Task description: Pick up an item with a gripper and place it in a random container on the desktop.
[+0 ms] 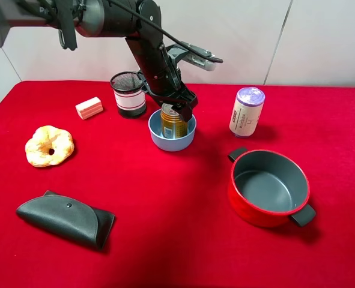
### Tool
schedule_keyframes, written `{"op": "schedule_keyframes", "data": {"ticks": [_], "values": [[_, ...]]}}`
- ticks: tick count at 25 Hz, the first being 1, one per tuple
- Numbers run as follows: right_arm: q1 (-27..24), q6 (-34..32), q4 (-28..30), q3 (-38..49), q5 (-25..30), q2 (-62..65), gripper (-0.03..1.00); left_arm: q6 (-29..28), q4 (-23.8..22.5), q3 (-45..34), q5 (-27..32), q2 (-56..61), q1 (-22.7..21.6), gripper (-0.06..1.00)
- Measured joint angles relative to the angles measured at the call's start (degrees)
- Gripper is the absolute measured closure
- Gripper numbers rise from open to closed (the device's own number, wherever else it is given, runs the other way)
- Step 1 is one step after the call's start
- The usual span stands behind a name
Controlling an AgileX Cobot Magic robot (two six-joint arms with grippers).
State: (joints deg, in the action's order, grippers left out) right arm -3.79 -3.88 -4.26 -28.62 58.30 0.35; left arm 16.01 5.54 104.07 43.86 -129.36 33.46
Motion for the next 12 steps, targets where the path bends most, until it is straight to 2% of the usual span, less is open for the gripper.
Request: {"op": "schedule_keyframes", "data": {"ticks": [12], "values": [[0.0,0.0,0.0,0.0,-0.05,0.0,0.28,0.0,-0.57,0.06,7.57,1.89,0.0,0.18]]}}
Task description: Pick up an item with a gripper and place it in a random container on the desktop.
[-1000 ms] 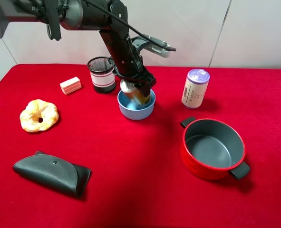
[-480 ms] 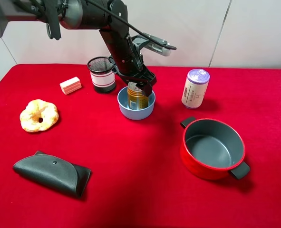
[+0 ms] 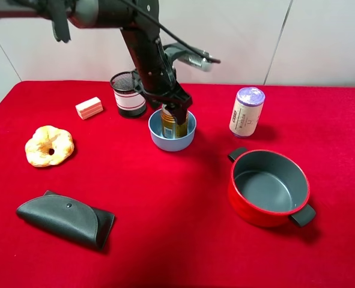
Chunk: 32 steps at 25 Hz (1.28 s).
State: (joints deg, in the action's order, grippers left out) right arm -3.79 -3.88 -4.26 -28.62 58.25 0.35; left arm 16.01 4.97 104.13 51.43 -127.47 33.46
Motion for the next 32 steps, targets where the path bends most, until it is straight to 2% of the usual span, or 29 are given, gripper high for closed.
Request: {"op": "schedule_keyframes", "data": {"ticks": [7,18,32], "values": [[0.0,0.0,0.0,0.0,0.0,0.0,0.28,-1.49,-3.43,1.13,4.21,5.18,0.0,0.18],[0.0,0.0,0.0,0.0,0.0,0.0,0.28,-4.63,-3.83,1.21,15.57,14.94,0.0,0.18],[0.0,0.0,-0.05,0.0,0.05,0.0,0.28,-6.96,-4.97,1.26,15.72,26.83,0.11,0.18]]}}
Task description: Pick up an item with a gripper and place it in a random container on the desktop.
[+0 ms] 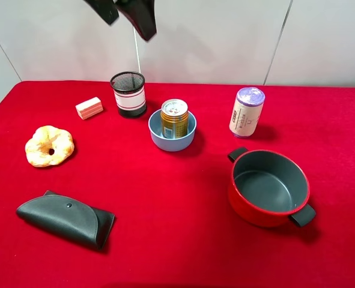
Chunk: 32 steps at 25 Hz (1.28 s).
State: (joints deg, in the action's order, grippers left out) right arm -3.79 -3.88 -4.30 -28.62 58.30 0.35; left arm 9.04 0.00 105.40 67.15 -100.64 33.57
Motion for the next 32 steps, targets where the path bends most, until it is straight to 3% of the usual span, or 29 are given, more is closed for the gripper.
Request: {"op": "schedule_keyframes", "data": {"ticks": [5,9,14,16,25,32], "values": [[0.0,0.0,0.0,0.0,0.0,0.0,0.28,-0.05,0.0,-1.4,0.0,4.26,0.0,0.18],[0.0,0.0,0.0,0.0,0.0,0.0,0.28,-0.1,0.0,-7.13,0.0,8.37,0.0,0.17],[0.0,0.0,0.0,0.0,-0.05,0.0,0.28,-0.15,0.0,-16.82,-0.05,14.91,0.0,0.0],[0.0,0.0,0.0,0.0,-0.05,0.0,0.28,-0.15,0.0,-20.73,-0.05,17.76,0.0,-0.03],[0.0,0.0,0.0,0.0,-0.05,0.0,0.28,0.14,2.03,-37.51,-0.05,33.01,0.0,-0.05],[0.0,0.0,0.0,0.0,-0.05,0.0,0.28,1.1,2.7,-46.21,0.01,46.93,0.0,-0.05]]}}
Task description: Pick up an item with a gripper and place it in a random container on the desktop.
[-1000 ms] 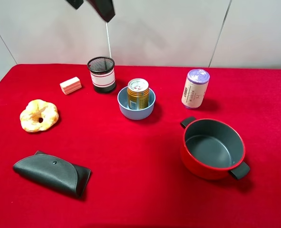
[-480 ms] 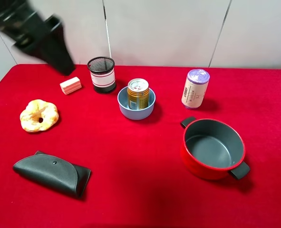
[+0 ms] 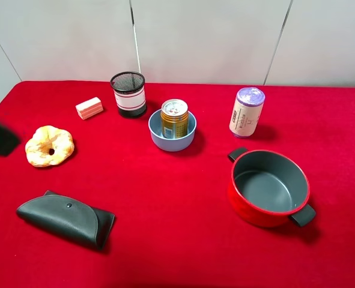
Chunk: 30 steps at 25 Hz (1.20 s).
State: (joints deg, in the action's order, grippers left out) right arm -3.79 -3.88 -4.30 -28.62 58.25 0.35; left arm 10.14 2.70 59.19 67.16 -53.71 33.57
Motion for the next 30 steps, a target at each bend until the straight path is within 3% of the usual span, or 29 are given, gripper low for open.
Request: {"op": "schedule_keyframes", "data": {"ticks": [8,22,30], "values": [[0.0,0.0,-0.03,0.0,0.06,0.0,0.28,-4.39,0.11,-10.22,0.06,17.45,-1.9,-0.05],[0.0,0.0,-0.03,0.0,0.06,0.0,0.28,-5.59,0.11,-25.55,-3.4,43.39,-24.34,-0.05],[0.0,0.0,-0.03,0.0,0.0,0.0,0.28,-0.52,0.51,-30.88,-5.84,51.09,-32.04,-0.05]]}}
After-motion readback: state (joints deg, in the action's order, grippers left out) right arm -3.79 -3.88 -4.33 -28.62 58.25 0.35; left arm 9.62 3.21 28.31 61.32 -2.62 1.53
